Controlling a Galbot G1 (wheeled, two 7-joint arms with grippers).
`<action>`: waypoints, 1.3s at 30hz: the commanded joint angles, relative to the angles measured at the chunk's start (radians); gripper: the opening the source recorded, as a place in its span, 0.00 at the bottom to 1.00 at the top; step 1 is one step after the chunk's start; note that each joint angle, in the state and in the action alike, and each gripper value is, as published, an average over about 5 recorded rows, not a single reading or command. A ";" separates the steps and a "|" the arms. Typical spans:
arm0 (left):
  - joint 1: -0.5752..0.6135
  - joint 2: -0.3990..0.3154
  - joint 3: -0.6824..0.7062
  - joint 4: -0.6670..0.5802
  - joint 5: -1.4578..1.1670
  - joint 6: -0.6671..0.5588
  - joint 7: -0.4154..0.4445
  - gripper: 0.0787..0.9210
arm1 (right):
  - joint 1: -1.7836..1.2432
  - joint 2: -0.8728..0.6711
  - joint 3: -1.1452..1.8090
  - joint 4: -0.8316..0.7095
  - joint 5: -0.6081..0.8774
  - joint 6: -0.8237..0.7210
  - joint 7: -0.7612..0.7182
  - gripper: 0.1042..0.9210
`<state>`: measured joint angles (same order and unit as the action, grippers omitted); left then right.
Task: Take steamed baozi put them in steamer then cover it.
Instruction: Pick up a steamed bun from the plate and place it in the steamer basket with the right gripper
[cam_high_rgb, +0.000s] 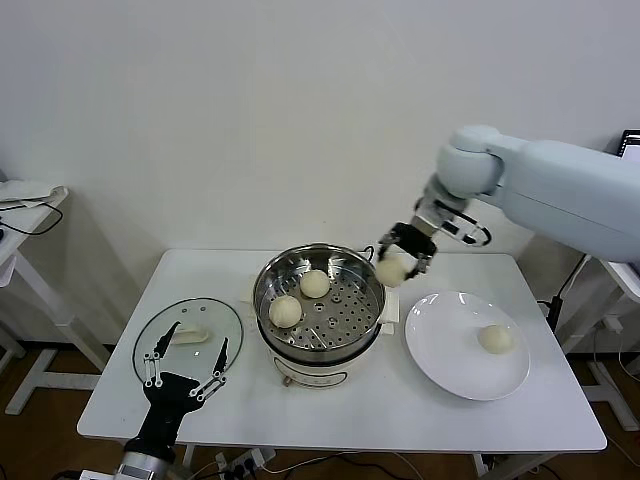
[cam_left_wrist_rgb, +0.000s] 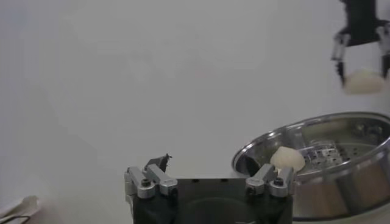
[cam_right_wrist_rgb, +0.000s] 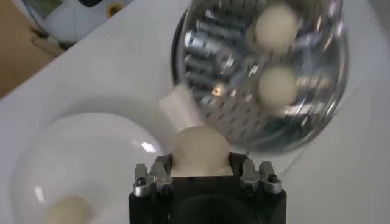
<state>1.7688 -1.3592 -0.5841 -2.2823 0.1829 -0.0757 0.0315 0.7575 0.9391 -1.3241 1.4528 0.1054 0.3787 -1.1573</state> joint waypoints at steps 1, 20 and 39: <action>-0.001 0.000 0.002 0.001 -0.001 -0.001 0.000 0.88 | 0.025 0.157 -0.005 0.071 -0.149 0.204 0.034 0.65; -0.008 -0.001 -0.008 0.005 -0.014 -0.004 -0.003 0.88 | -0.173 0.259 -0.014 0.037 -0.415 0.372 0.099 0.65; -0.014 -0.004 -0.020 0.007 -0.024 -0.010 -0.004 0.88 | -0.255 0.296 0.005 -0.001 -0.469 0.371 0.100 0.67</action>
<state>1.7543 -1.3638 -0.6038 -2.2774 0.1597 -0.0848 0.0275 0.5283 1.2214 -1.3226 1.4580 -0.3375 0.7365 -1.0607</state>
